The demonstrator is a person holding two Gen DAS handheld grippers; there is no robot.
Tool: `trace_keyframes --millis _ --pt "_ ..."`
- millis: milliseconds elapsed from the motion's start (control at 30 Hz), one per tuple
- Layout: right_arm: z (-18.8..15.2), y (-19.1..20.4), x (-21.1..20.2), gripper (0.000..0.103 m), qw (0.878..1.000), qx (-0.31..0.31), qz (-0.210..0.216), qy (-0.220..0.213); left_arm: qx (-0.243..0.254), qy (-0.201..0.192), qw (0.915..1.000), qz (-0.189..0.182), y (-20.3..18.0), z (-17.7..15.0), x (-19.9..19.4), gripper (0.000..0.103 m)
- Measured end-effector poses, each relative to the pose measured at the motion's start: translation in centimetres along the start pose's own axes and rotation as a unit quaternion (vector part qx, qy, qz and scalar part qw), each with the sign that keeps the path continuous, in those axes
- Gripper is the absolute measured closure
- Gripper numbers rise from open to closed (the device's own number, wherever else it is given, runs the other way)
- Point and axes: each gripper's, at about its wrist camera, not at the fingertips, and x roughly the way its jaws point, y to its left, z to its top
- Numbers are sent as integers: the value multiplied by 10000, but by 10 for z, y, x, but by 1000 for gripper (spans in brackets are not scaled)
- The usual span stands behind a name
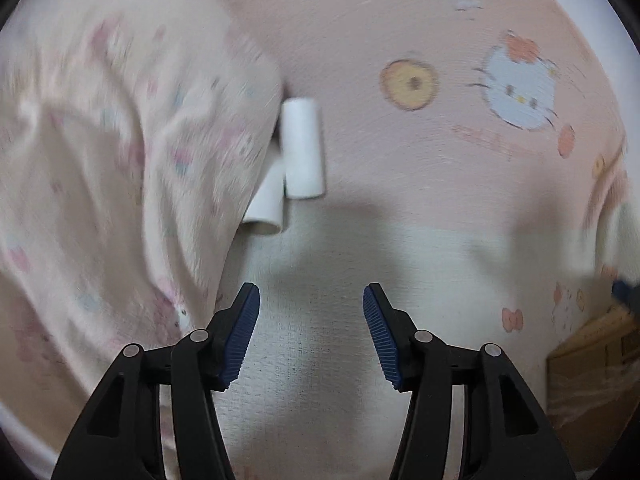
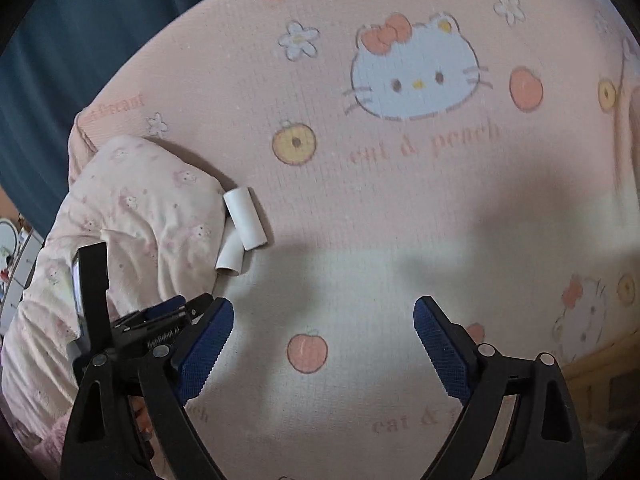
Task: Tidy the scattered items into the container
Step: 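Move both open grippers down to the two white tubes by the pillow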
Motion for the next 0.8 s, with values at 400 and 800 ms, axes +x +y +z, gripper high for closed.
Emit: trace_keyframes --millis 400,800 --pt "20 17 118 12 9986 -392 289 -210 -838 -255 9958 -253 31 18 44 45" --pt "55 36 206 12 9925 -1219 79 103 -1613 -509 9840 -567 38 29 73 59"
